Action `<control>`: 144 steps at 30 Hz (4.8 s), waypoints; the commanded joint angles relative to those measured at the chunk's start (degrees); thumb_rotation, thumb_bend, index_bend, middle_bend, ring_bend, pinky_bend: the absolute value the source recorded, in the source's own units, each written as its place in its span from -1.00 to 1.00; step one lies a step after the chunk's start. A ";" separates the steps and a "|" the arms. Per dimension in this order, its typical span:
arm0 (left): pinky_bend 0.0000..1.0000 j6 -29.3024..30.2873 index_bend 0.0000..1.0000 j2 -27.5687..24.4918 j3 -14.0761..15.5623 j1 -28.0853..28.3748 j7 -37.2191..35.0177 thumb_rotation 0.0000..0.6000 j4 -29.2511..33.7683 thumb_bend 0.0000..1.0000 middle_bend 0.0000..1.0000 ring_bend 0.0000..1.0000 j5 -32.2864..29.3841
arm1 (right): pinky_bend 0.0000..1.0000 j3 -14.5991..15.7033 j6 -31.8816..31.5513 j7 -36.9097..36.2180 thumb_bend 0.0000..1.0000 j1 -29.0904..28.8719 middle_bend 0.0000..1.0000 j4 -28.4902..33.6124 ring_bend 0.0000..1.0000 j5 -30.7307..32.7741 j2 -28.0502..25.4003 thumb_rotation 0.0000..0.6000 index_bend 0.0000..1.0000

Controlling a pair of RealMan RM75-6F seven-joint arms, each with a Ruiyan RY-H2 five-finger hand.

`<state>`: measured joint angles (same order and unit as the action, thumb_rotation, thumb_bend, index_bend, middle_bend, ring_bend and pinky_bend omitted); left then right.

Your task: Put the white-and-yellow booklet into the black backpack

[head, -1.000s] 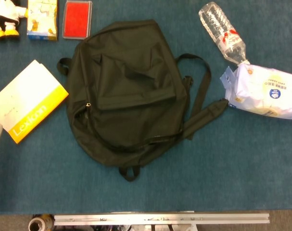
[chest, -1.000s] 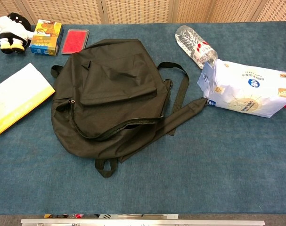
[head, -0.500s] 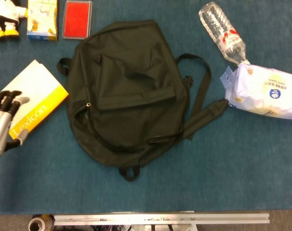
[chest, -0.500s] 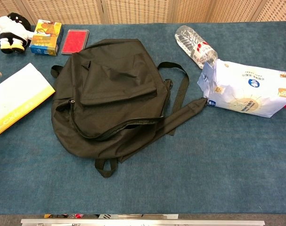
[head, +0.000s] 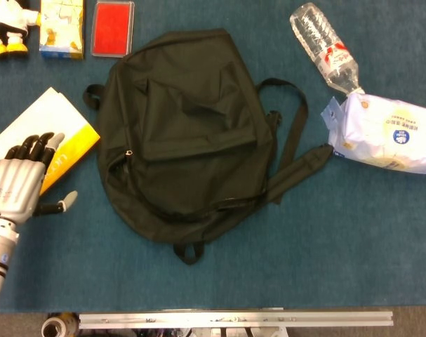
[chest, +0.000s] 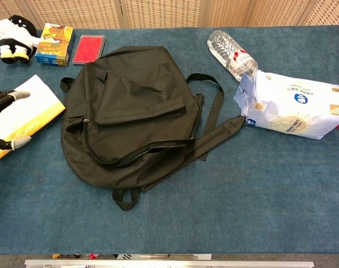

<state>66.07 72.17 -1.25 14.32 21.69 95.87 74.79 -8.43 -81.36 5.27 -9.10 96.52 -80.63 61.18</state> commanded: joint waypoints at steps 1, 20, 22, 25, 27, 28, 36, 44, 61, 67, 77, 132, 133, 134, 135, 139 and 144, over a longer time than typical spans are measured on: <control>-0.60 -1.80 -1.00 1.43 -0.08 0.80 2.05 0.16 -1.05 -0.55 -0.84 -0.85 -3.04 | -0.43 0.08 0.08 -0.64 -0.61 0.03 -0.30 0.32 -0.61 0.00 -0.18 1.00 -0.36; -0.70 -1.81 -1.00 7.90 0.00 1.67 5.06 0.88 -7.92 -0.55 -1.00 -1.00 -9.50 | -0.43 1.04 -1.41 -6.42 -0.61 1.39 -0.30 2.56 -0.60 -1.90 -2.32 1.00 -0.36; -0.70 -1.77 -1.00 8.23 -0.12 1.70 5.69 0.95 -8.81 -0.55 -1.00 -1.00 -10.51 | -0.43 1.15 -1.65 -6.70 -0.61 1.58 -0.30 2.74 -0.60 -2.12 -2.73 1.00 -0.36; -0.70 -1.75 -1.00 8.23 -0.52 1.60 5.47 1.00 -9.69 -0.55 -1.00 -1.00 -11.98 | -0.43 1.29 -2.13 -6.76 -0.61 1.89 -0.30 2.96 -0.60 -2.36 -2.92 1.00 -0.36; -0.70 -1.59 -1.00 8.00 -0.77 1.46 5.15 1.00 -10.47 -0.55 -1.00 -1.00 -12.75 | -0.43 1.39 -2.36 -6.75 -0.61 2.07 -0.30 3.08 -0.60 -2.46 -3.00 1.00 -0.36; -0.70 -1.46 -1.00 7.88 -0.92 1.39 5.02 1.00 -10.87 -0.55 -1.00 -1.00 -13.10 | -0.43 1.42 -2.46 -6.73 -0.61 2.13 -0.30 3.13 -0.60 -2.50 -3.01 1.00 -0.36; -0.70 -1.73 -1.00 6.90 -2.37 0.87 4.56 1.00 -14.69 -0.55 -1.00 -1.00 -17.99 | -0.43 1.59 -3.18 -6.58 -0.61 2.53 -0.30 3.54 -0.60 -2.86 -2.87 1.00 -0.36; -0.70 -1.02 -1.00 4.78 -2.49 0.24 2.29 1.00 -10.97 -0.55 -1.00 -1.00 -17.51 | -0.43 1.77 -3.81 -6.81 -0.61 2.96 -0.30 3.64 -0.60 -3.28 -3.06 1.00 -0.36; -0.70 -3.56 -1.00 12.17 -3.10 5.12 7.34 1.00 -13.01 -0.55 -1.00 -1.00 -17.77 | -0.43 1.87 -3.67 -8.58 -0.61 3.52 -0.30 1.98 -0.60 -2.53 -3.36 1.00 -0.36; -0.70 -3.94 -1.00 12.67 -3.62 5.63 7.46 1.00 -14.15 -0.55 -1.00 -1.00 -19.59 | -0.43 1.90 -3.34 -8.77 -0.61 3.52 -0.30 1.66 -0.60 -2.33 -3.34 1.00 -0.36; -0.70 -3.95 -1.00 12.18 -3.71 5.89 6.63 1.00 -14.44 -0.49 -1.00 -1.00 -20.44 | -0.43 1.88 -2.98 -8.53 -0.61 3.38 -0.30 1.60 -0.60 -2.21 -3.10 1.00 -0.36; -0.30 -2.76 -0.19 19.44 -8.43 8.92 7.12 1.00 -32.09 -0.02 -0.28 -0.36 -25.24 | -0.43 1.83 -4.64 -9.29 -0.59 5.26 -0.30 3.22 -0.55 -1.93 -4.57 1.00 -0.33; -0.30 -2.45 -0.18 19.62 -8.57 8.97 7.24 1.00 -32.40 -0.03 -0.27 -0.34 -25.15 | -0.43 1.83 -4.62 -9.26 -0.59 5.27 -0.30 3.28 -0.55 -1.87 -4.59 1.00 -0.33; -0.28 -2.07 -0.15 19.81 -8.63 8.93 7.31 1.00 -32.74 -0.05 -0.25 -0.31 -24.99 | -0.43 1.83 -4.59 -9.22 -0.59 5.29 -0.30 3.32 -0.55 -1.80 -4.60 1.00 -0.33; -0.27 -1.68 -0.13 20.00 -8.70 8.85 7.29 1.00 -33.13 -0.08 -0.23 -0.29 -24.77 | -0.43 1.85 -4.52 -9.17 -0.58 5.29 -0.30 3.34 -0.55 -1.75 -4.61 1.00 -0.33; -0.26 -0.89 -0.02 20.27 -9.10 8.57 6.69 1.00 -33.79 -0.18 -0.18 -0.25 -24.22 | -0.43 1.79 -4.29 -9.03 -0.57 5.27 -0.30 3.36 -0.55 -1.43 -4.61 1.00 -0.33; -0.25 -0.60 0.00 20.63 -9.48 8.13 5.22 1.00 -34.46 -0.26 -0.17 -0.25 -23.47 | -0.43 1.72 -3.94 -9.06 -0.56 5.13 -0.30 3.50 -0.55 -1.22 -4.68 1.00 -0.32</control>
<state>65.32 92.66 -10.60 22.58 27.35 61.62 51.05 -6.71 -85.30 -3.78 -3.96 100.02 -81.85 56.50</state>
